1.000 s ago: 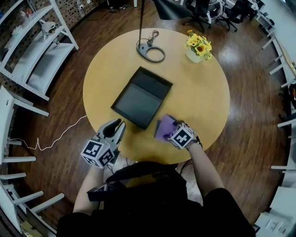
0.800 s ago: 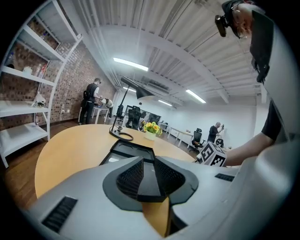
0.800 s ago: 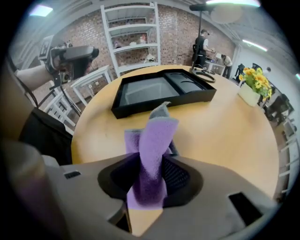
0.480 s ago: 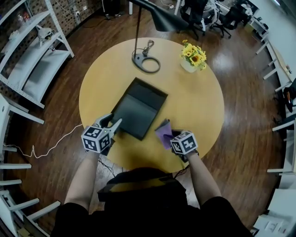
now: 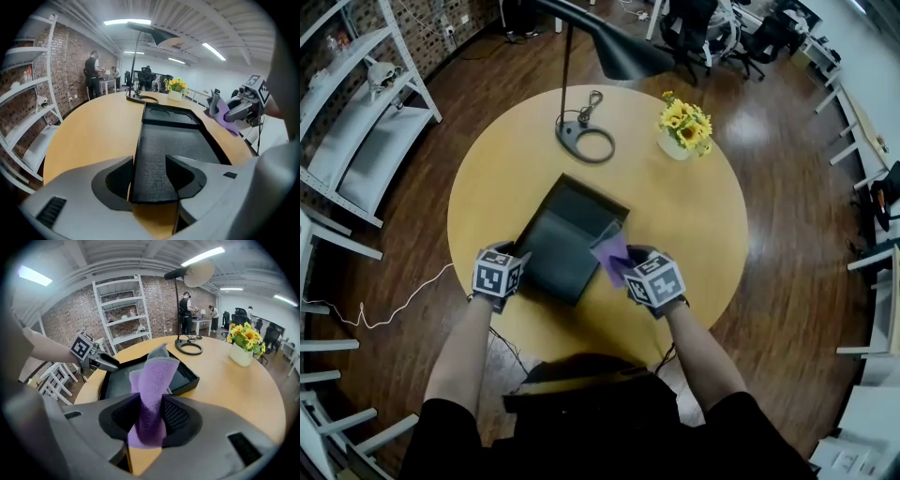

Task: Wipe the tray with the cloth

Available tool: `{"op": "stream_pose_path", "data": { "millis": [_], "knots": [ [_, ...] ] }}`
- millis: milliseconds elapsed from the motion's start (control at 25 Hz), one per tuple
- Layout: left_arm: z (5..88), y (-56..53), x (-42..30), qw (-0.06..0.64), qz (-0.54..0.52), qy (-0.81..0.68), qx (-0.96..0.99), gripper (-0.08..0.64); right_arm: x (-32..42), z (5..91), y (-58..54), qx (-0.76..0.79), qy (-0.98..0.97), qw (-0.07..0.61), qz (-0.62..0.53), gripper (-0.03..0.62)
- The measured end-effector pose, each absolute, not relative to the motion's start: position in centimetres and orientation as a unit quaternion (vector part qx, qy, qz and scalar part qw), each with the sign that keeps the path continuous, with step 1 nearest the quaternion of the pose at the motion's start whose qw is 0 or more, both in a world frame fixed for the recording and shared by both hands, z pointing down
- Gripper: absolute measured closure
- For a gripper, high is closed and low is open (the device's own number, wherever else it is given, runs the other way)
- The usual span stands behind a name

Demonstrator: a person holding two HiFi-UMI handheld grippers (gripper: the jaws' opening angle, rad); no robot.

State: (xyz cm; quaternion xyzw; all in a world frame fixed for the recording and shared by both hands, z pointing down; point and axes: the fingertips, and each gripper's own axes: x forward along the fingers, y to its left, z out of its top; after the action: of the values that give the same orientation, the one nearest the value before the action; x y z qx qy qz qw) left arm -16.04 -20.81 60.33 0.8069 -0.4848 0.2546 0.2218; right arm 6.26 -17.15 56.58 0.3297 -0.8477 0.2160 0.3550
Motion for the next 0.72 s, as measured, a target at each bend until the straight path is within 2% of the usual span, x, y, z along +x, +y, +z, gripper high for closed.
{"op": "stream_pose_path", "data": {
  "millis": [120, 200, 320, 400, 600, 720],
  "knots": [
    [60.7, -20.8, -16.0, 0.212, 0.26, -0.489, 0.805, 0.339, 5.3, 56.6, -19.6, 0.313, -0.851, 0.381, 0.182, 0.453],
    [61.0, -20.7, -16.3, 0.201, 0.274, -0.497, 0.798, 0.365, 4.3, 56.3, -21.7, 0.304, -0.852, 0.396, 0.155, 0.453],
    [61.2, -20.1, -16.8, 0.185, 0.307, -0.499, 0.789, 0.499, 1.7, 55.6, -25.3, 0.301, -0.855, 0.404, 0.126, 0.453],
    [61.5, -19.1, -16.4, 0.196, 0.32, -0.486, 0.789, 0.511, -0.5, 55.7, -27.4, 0.302, -0.853, 0.407, 0.122, 0.453],
    [62.3, -15.2, -14.0, 0.288, 0.281, -0.471, 0.785, 0.518, -5.7, 57.5, -29.8, 0.314, -0.841, 0.414, 0.151, 0.453],
    [62.3, -14.0, -12.8, 0.299, 0.266, -0.479, 0.782, 0.515, -7.1, 59.2, -30.0, 0.338, -0.828, 0.412, 0.173, 0.453]
  ]
}}
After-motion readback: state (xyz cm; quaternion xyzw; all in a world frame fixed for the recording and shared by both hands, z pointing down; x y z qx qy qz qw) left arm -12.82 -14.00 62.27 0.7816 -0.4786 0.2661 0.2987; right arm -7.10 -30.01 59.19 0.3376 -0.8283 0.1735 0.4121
